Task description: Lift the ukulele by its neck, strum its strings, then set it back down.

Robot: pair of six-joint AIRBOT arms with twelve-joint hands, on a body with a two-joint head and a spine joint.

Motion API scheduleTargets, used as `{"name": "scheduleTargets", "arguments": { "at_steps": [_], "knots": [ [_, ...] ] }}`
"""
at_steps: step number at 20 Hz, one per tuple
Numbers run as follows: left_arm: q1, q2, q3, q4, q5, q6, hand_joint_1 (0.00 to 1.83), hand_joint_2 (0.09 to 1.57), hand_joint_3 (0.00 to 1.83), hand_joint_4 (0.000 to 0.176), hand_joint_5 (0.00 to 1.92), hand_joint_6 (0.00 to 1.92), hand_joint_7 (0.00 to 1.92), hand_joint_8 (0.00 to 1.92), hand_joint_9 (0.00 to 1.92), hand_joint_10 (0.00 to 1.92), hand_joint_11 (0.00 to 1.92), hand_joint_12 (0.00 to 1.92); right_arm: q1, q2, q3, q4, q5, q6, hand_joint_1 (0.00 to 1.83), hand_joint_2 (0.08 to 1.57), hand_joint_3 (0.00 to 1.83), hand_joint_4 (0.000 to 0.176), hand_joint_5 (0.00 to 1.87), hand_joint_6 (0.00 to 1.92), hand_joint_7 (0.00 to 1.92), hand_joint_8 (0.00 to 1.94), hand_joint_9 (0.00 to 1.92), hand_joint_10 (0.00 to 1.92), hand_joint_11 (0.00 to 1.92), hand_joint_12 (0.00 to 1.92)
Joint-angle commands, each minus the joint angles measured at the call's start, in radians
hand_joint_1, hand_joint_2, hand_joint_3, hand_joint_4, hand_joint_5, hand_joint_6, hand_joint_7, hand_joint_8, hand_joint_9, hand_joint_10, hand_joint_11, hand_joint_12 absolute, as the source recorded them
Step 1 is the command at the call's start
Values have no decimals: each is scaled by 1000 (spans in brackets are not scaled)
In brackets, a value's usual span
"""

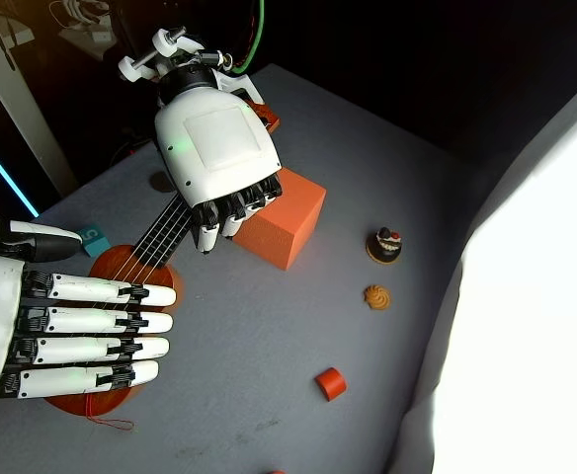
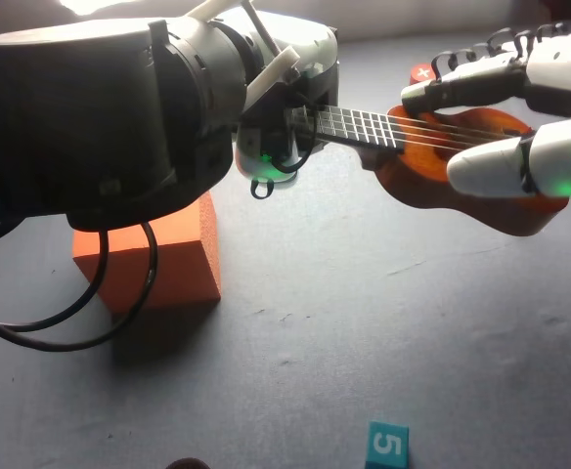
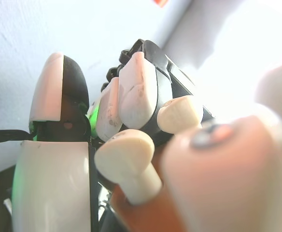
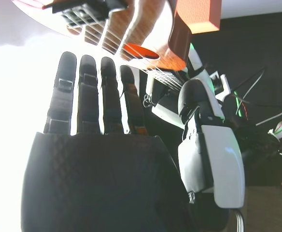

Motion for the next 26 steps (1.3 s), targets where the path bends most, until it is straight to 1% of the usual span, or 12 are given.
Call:
{"name": "scheduleTargets", "arguments": {
  "at_steps": [1, 4, 7, 8, 9, 10, 11, 13, 16, 19, 22, 26],
  "knots": [
    [-21, -3, 2, 64, -15, 3, 1416, 1278, 8, 146, 1287, 1921, 1435, 1921, 1561, 1921, 1604, 1921, 7, 11, -10, 12, 89, 10, 319, 1277, 0, 0, 222, 8, 274, 2, 238, 11, 0, 732],
    [-23, -5, 3, 64, -15, 3, 1410, 1271, 4, 144, 1291, 1921, 1426, 1921, 1559, 1921, 1606, 1921, 5, 30, -40, 12, 89, 10, 308, 1279, 0, 0, 235, 12, 281, 8, 245, 13, 0, 732],
    [-23, -5, 2, 64, -15, 3, 1426, 1257, 0, 147, 1310, 1921, 1441, 1921, 1580, 1921, 1624, 1921, 11, 52, -62, 12, 87, 10, 289, 1288, 1, 0, 218, 3, 243, 2, 229, 5, 0, 689],
    [-23, -5, 2, 64, -15, 3, 1416, 1266, 1, 147, 1315, 1921, 1446, 1921, 1584, 1921, 1629, 1921, 18, 59, -67, 12, 82, 10, 288, 1290, 2, 0, 215, 2, 255, 5, 222, 2, 0, 611],
    [-23, -5, 2, 64, -15, 3, 1415, 1270, 3, 148, 1314, 1921, 1440, 1921, 1585, 1921, 1631, 1921, 25, 69, -77, 12, 69, 10, 288, 1289, 1, 0, 204, 0, 257, 5, 217, 0, 0, 595],
    [-23, -5, 2, 64, -15, 3, 1414, 1270, 3, 148, 1314, 1921, 1439, 1921, 1584, 1921, 1632, 1921, 31, 77, -87, 12, 62, 10, 311, 1280, 0, 0, 216, 5, 269, 6, 224, 3, 0, 622],
    [-23, -5, 2, 64, -15, 3, 1408, 1276, 5, 147, 1313, 1921, 1441, 1921, 1582, 1921, 1628, 1921, 33, 80, -90, 12, 61, 10, 320, 1279, 0, 0, 211, 3, 257, 2, 214, 3, 0, 584],
    [-24, -5, 2, 64, -15, 3, 1413, 1266, 0, 146, 1315, 1921, 1446, 1921, 1583, 1921, 1630, 1921, 38, 99, -110, 12, 53, 10, 300, 1281, 0, 0, 235, 11, 265, 3, 223, 7, 0, 610],
    [-27, -5, 3, 64, -15, 3, 1420, 1272, 3, 150, 1314, 1921, 1449, 1921, 1589, 1921, 1640, 1921, 38, 112, -121, 12, 50, 22, 267, 1292, 3, 0, 250, 15, 254, 0, 216, 4, 0, 599],
    [-27, -5, 2, 64, -15, 3, 1413, 1274, 4, 148, 1325, 1921, 1456, 1921, 1583, 1921, 1633, 1921, 36, 114, -121, 12, 38, 38, 271, 1291, 1, 0, 264, 15, 276, 4, 223, 5, 0, 705],
    [-27, -5, 1, 64, -15, 3, 1398, 1282, 6, 148, 1308, 1921, 1448, 1921, 1572, 1921, 1624, 1921, 36, 123, -132, 12, 34, 43, 286, 1285, 0, 0, 310, 30, 282, 3, 236, 10, 0, 757],
    [-27, -5, 2, 64, -15, 3, 1418, 1271, 1, 152, 1310, 1921, 1461, 1921, 1585, 1921, 1636, 1921, 50, 154, -169, 12, 34, 47, 232, 1298, 4, 0, 306, 25, 291, 8, 233, 7, 0, 750]
  ]
}}
